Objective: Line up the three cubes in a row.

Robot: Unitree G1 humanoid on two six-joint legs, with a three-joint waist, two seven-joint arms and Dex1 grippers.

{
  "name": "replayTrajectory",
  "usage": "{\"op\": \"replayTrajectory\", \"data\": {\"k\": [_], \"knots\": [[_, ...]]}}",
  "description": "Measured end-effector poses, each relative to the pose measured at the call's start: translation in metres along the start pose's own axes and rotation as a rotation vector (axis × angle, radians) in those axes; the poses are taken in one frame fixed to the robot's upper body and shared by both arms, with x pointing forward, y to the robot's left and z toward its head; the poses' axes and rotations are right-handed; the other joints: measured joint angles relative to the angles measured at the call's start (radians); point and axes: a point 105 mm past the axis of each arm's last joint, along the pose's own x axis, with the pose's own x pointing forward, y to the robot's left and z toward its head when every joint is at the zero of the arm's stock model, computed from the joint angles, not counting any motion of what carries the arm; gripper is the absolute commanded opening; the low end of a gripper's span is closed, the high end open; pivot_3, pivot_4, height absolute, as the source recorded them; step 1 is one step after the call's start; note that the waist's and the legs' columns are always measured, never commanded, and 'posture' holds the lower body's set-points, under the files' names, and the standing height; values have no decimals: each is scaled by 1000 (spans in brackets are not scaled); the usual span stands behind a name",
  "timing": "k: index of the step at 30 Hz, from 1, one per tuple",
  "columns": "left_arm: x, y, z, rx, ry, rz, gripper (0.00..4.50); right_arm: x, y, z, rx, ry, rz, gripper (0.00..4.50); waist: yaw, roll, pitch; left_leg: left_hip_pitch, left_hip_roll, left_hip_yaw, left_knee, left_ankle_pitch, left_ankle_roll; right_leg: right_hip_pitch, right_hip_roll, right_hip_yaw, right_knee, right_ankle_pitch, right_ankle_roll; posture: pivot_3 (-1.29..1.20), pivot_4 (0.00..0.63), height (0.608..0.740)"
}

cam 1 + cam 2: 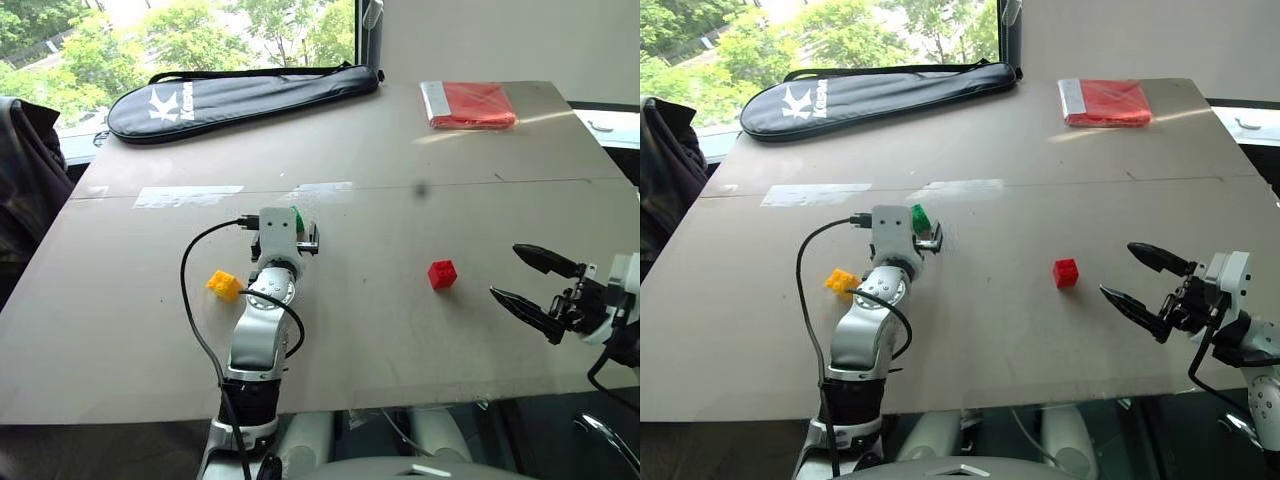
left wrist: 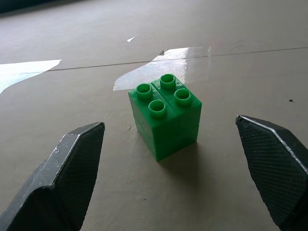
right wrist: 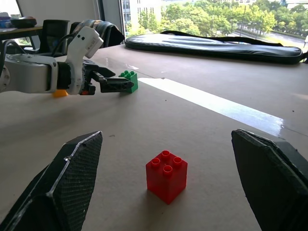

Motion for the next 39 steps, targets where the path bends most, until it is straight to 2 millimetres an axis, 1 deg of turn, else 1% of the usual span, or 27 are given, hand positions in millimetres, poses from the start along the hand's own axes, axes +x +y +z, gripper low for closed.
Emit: {"op": "replayTrajectory", "data": {"k": [5,6,7,9,11,12,14,16,18,19,20,23,24,26,28,31,33,34,35,37,39], "knots": [[12,-11,-5,-30,48,21,4500,1,-1,1,-9,-1,3,4396,0,0,0,-1,0,0,0,0,0,0,0,0,0,0,0,0,150,712],[14,-12,-5,-43,55,39,3949,1,-1,1,-11,0,4,4500,0,0,0,-1,0,0,0,0,0,0,0,0,0,0,0,0,150,712],[16,-12,-5,-42,60,55,3695,1,-1,1,-12,1,5,4500,0,0,0,-1,0,0,0,0,0,0,0,0,0,0,0,0,150,712],[18,-8,-5,-39,76,123,2768,1,-1,1,-14,4,5,4500,0,0,0,-1,0,0,0,0,0,-1,0,0,0,0,0,0,150,712],[19,-5,-7,-30,87,154,1844,1,-1,1,-15,6,3,4500,0,0,0,-2,0,-1,0,0,0,-1,0,0,0,0,0,0,150,712],[19,-5,-7,-30,88,156,1559,1,-1,1,-15,6,3,4500,0,0,0,-2,0,-1,0,0,0,-1,0,0,0,0,0,0,150,712],[19,-5,-7,-30,89,160,1287,1,-1,1,-17,6,2,4500,0,0,0,-2,0,-1,1,0,0,-1,0,-1,0,0,0,0,150,712],[20,-3,-7,-28,88,160,1243,0,-1,1,-16,8,0,4500,0,0,0,-3,0,-1,2,0,0,-1,0,-1,0,0,0,0,150,712],[20,-9,-3,4,46,46,1243,0,-1,1,-19,9,-4,4500,-1,0,0,-4,0,-1,2,0,-1,-2,0,-1,0,0,0,0,150,712],[14,-20,5,52,-33,-125,1243,-3,-3,3,-25,10,-17,4500,-2,0,0,-5,0,0,2,2,-4,-4,0,-1,1,0,0,0,150,712],[13,-21,6,55,-38,-140,1243,-3,-3,3,-26,11,-19,4500,-2,0,0,-5,0,0,2,2,-4,-5,0,-1,1,0,0,0,150,712],[-1,-37,17,105,-107,-404,1243,-5,-3,2,-26,14,-22,4500,-1,0,0,-6,0,0,2,3,-5,-5,0,0,1,0,0,0,150,712],[-6,-40,20,122,-124,-495,1243,-6,-2,1,-22,18,-25,4500,-1,0,0,-6,0,0,2,3,-4,-5,0,0,1,1,0,0,150,712],[-11,-40,23,143,-138,-581,1243,-6,-1,-1,-21,25,-27,4500,-1,1,0,-6,0,0,2,2,-4,-5,0,0,1,1,0,0,150,712],[-23,-45,26,189,-145,-759,1243,-7,-1,-2,-27,29,-30,4500,-2,1,0,-6,0,0,2,1,-1,-5,0,0,1,0,-1,0,150,712],[-46,-64,30,253,-152,-1066,1243,-7,-1,-3,-31,26,-36,4500,-1,1,-1,-6,0,0,3,0,0,-5,0,0,1,0,0,0,150,712],[-55,-70,28,266,-145,-1170,1243,-8,0,-4,-29,29,-41,4500,-1,1,-1,-6,0,0,3,0,0,-5,0,0,1,1,0,0,150,712],[-63,-76,24,300,-126,-1269,1243,-9,0,-6,-23,34,-50,4500,0,1,-1,-6,0,0,3,0,0,-5,0,0,1,0,0,0,150,712],[-67,-79,20,321,-115,-1325,1243,-11,1,-8,-18,37,-58,4500,-1,1,-1,-6,0,0,3,0,0,-5,0,0,1,0,-1,0,150,712],[-68,-89,10,379,-89,-1417,1243,-14,3,-11,-6,47,-73,4500,0,1,-1,-7,0,0,4,0,0,-5,0,0,1,0,0,0,150,712],[-66,-93,7,403,-79,-1441,1243,-15,4,-11,-4,50,-76,4500,-1,1,-1,-6,0,0,4,0,0,-5,0,0,1,0,0,0,150,712]]}}
